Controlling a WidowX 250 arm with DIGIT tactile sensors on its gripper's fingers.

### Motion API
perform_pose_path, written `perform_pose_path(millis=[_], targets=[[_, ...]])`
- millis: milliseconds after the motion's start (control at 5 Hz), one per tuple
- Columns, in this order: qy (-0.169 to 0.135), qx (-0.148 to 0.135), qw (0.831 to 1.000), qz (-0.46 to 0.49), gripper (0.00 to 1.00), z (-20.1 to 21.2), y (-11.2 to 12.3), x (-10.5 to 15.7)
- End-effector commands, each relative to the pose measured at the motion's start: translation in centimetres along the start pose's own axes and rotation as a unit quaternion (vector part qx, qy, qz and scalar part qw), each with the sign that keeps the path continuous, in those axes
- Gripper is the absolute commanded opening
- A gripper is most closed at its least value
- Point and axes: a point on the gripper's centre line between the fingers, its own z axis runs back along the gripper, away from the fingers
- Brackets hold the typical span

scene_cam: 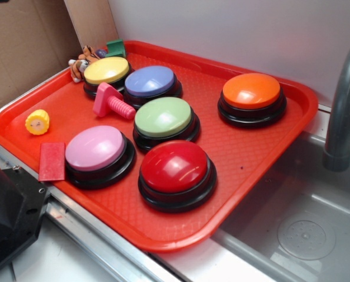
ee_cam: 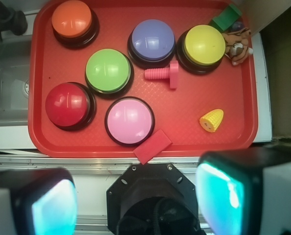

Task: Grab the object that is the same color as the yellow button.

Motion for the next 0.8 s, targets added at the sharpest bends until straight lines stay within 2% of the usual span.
perform_pose_path(millis=[0, 400, 600], targets=[[0.000, 0.000, 1.000, 0.000, 1.00, 0.0, 0.0, 0.0], [-0.028, -0.026, 0.989, 0.140, 1.00, -1.9, 3.6, -0.8], [-0.042, -0.026, 0.974, 0.219, 1.00, -3.3, 5.6, -1.0]])
